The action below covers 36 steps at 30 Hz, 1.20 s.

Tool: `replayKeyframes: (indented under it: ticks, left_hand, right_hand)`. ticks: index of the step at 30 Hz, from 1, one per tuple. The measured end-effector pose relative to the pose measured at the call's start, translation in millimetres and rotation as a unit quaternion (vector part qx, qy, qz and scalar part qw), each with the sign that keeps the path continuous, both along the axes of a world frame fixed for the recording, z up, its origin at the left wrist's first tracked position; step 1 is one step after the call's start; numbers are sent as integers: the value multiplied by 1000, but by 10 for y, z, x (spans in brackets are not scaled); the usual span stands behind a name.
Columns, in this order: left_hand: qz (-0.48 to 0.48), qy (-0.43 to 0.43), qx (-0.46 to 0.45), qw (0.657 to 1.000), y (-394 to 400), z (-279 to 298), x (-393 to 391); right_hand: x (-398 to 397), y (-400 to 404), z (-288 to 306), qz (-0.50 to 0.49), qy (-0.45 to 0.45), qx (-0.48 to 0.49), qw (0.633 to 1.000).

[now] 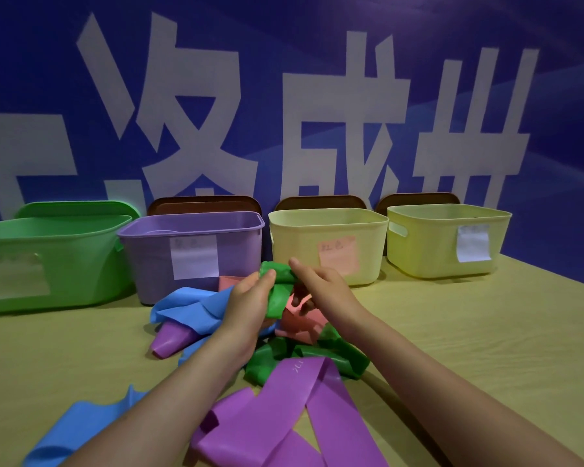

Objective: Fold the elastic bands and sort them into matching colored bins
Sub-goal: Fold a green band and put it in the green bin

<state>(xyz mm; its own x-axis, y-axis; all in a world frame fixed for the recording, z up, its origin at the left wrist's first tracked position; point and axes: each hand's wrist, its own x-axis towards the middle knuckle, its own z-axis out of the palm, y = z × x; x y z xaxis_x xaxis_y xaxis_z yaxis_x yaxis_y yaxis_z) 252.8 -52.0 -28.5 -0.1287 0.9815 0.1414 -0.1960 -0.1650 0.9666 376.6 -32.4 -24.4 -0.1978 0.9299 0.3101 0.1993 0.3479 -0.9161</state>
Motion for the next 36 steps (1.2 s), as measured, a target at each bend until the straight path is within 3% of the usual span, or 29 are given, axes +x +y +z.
replayKeyframes:
  ticks: [5,11,17,21,25,30,36]
  left_hand:
    - [55,92,59,992,18,-31,-11]
    - [66,102,64,991,63,-19,-37]
    - [82,202,87,972,107,-36,-100]
    - [101,177,118,972,103,8,-96]
    - [112,151,114,976,46,-7,-1]
    - [101,105,36,989,42,-7,-9]
    - [43,-1,-3,999,11,24,-4]
  right_hand:
    - [-43,14,-11,-30,-12,46,998]
    - [-87,35,-36,-69,-18,94,993]
    - [-102,39,-120,-103,-105,183,972]
    - [-122,-2,-50,-147,-147,293,933]
    - [-91,-2,-14,-134,-103,265,949]
    - [-108,5,-40,-124,-72,233,962]
    - [-96,28,-50,-125,-49,224,965]
